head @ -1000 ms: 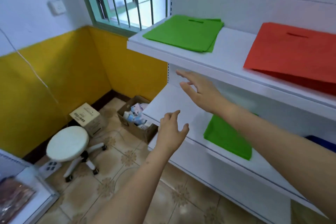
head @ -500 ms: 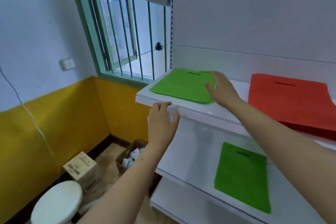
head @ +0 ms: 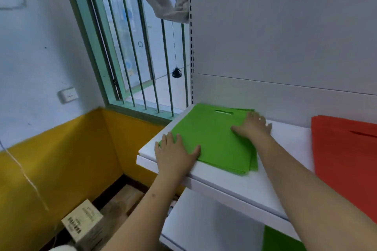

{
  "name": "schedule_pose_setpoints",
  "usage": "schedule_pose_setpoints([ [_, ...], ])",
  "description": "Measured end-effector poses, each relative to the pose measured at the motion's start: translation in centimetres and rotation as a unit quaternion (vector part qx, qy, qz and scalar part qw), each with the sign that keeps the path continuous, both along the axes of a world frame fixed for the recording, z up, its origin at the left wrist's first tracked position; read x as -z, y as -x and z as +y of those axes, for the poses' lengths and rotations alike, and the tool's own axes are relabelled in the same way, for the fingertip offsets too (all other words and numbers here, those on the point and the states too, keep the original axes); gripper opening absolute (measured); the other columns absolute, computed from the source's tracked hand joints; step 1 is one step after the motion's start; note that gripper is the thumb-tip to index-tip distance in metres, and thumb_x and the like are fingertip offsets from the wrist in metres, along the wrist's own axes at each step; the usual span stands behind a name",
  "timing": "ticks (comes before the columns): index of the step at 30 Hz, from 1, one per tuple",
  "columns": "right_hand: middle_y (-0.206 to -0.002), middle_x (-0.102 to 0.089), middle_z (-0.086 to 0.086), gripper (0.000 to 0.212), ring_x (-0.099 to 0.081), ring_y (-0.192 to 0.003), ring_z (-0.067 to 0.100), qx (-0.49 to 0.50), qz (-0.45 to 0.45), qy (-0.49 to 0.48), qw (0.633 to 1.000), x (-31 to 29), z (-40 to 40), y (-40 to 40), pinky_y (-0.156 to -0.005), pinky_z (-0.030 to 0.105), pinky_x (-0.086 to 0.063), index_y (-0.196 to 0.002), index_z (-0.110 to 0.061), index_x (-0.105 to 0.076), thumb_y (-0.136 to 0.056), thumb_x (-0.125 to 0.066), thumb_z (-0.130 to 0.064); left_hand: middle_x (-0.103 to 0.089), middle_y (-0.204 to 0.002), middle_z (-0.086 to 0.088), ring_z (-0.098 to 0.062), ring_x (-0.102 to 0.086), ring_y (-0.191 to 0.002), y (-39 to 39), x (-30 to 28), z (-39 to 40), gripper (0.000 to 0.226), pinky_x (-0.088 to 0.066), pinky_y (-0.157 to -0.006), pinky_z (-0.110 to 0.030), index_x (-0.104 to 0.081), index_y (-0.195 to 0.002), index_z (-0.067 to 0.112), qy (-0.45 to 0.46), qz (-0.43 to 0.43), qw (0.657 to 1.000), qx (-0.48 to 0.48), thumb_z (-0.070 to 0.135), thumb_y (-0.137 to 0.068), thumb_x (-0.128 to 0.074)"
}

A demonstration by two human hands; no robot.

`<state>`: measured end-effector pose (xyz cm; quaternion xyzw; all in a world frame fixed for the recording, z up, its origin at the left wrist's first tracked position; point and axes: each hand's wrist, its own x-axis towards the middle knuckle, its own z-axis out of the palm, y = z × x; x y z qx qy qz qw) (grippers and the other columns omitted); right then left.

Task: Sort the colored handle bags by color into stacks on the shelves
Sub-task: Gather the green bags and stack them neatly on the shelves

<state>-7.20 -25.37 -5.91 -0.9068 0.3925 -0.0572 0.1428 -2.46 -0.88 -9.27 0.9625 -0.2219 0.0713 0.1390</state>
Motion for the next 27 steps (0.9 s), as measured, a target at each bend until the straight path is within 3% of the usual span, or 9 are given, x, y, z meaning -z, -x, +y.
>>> schedule_pose_setpoints([
  [2, -0.159, -0.022, 0.007, 0.088, -0.015, -0.147, 0.031, 0.016, 0.007, 0.006, 1.000, 1.4, -0.7, -0.4, -0.118, 0.053, -0.011, -0.149, -0.011, -0.031, -0.086, -0.046, -0.070, -0.015, -0.163, -0.009, -0.026, -0.008, -0.150, 0.0, 0.1, -0.1, 0.087, -0.006, -0.122, -0.048, -0.024, -0.154, 0.018, 0.004, 0.000, 1.000, -0.004, 0.076, -0.088, -0.029],
  [5, -0.152, -0.034, 0.009, 0.073, -0.014, -0.146, 0.031, -0.001, 0.019, 0.097, 0.995, 1.8, -0.8, -1.2, -0.117, 0.051, -0.011, -0.136, -0.012, -0.051, -0.090, -0.042, -0.068, -0.014, -0.163, -0.006, -0.023, -0.004, -0.151, 0.0, 0.2, -0.1, 0.081, -0.002, -0.122, -0.049, -0.029, -0.152, 0.024, 0.019, -0.005, 1.000, -0.006, 0.074, -0.089, -0.030],
  [10, -0.127, -0.059, 0.009, 0.044, -0.039, -0.134, 0.030, -0.048, -0.048, 0.169, 0.983, 1.2, -0.2, -1.5, -0.111, 0.039, -0.029, -0.114, -0.017, -0.067, -0.091, -0.054, -0.052, -0.021, -0.162, 0.001, -0.019, -0.001, -0.151, 0.0, 0.3, -0.1, 0.059, 0.001, -0.121, -0.051, -0.042, -0.144, 0.039, 0.043, -0.028, 0.999, 0.014, 0.068, -0.093, -0.033],
  [12, -0.126, -0.058, 0.010, 0.034, -0.050, -0.122, 0.032, -0.075, -0.122, 0.142, 0.980, 0.5, 0.4, -1.3, -0.099, 0.038, -0.043, -0.105, -0.015, -0.070, -0.093, -0.055, -0.044, -0.025, -0.160, 0.002, -0.020, 0.000, -0.151, 0.2, 0.5, 0.0, 0.053, 0.007, -0.119, -0.054, -0.043, -0.142, 0.042, 0.057, -0.048, 0.997, 0.018, 0.064, -0.096, -0.030],
  [14, -0.144, -0.044, 0.008, 0.036, -0.051, -0.122, 0.030, -0.082, -0.167, 0.107, 0.977, -0.2, 1.0, -0.9, -0.093, 0.039, -0.045, -0.109, -0.018, -0.068, -0.100, -0.044, -0.043, -0.031, -0.158, -0.001, -0.024, -0.006, -0.151, 0.6, 0.8, 0.0, 0.053, 0.011, -0.117, -0.059, -0.039, -0.144, 0.045, 0.067, -0.079, 0.994, 0.024, 0.060, -0.095, -0.022],
  [17, -0.150, -0.039, 0.008, 0.045, -0.052, -0.124, 0.030, -0.073, -0.160, 0.114, 0.978, -0.5, 0.8, -0.9, -0.093, 0.041, -0.044, -0.123, -0.028, -0.062, -0.103, -0.027, -0.047, -0.042, -0.151, -0.008, -0.030, -0.030, -0.145, 0.7, 1.0, 0.0, 0.056, 0.005, -0.117, -0.062, -0.031, -0.148, 0.046, 0.095, -0.111, 0.989, 0.033, 0.052, -0.093, -0.022],
  [21, -0.111, -0.065, 0.015, 0.041, -0.060, -0.100, 0.033, -0.076, -0.240, 0.080, 0.965, -0.7, 0.6, -1.0, -0.077, 0.037, -0.045, -0.118, -0.020, -0.066, -0.103, -0.034, -0.041, -0.035, -0.152, -0.009, -0.027, -0.040, -0.135, 0.6, 0.3, 0.1, 0.070, -0.020, -0.117, -0.049, -0.017, -0.151, 0.049, 0.189, -0.071, 0.976, 0.075, 0.028, -0.094, -0.052],
  [24, -0.104, -0.072, 0.009, 0.027, -0.063, -0.097, 0.028, -0.103, -0.323, 0.036, 0.940, -0.8, 1.1, -1.0, -0.076, 0.026, -0.039, -0.108, -0.013, -0.073, -0.099, -0.051, -0.028, -0.031, -0.140, 0.001, -0.022, -0.042, -0.127, 0.0, -0.3, 0.4, 0.077, -0.036, -0.110, -0.046, -0.033, -0.147, 0.043, 0.314, 0.020, 0.945, 0.093, 0.010, -0.083, -0.060],
  [27, -0.110, -0.071, 0.010, 0.027, -0.063, -0.105, 0.026, -0.081, -0.390, -0.005, 0.917, -1.3, 1.2, -1.0, -0.086, 0.023, -0.037, -0.102, -0.006, -0.075, -0.094, -0.062, -0.028, -0.032, -0.130, 0.006, -0.011, -0.039, -0.121, -0.8, -1.4, 0.8, 0.051, -0.034, -0.113, -0.042, -0.055, -0.130, 0.032, 0.373, 0.079, 0.923, 0.056, 0.020, -0.083, -0.071],
])
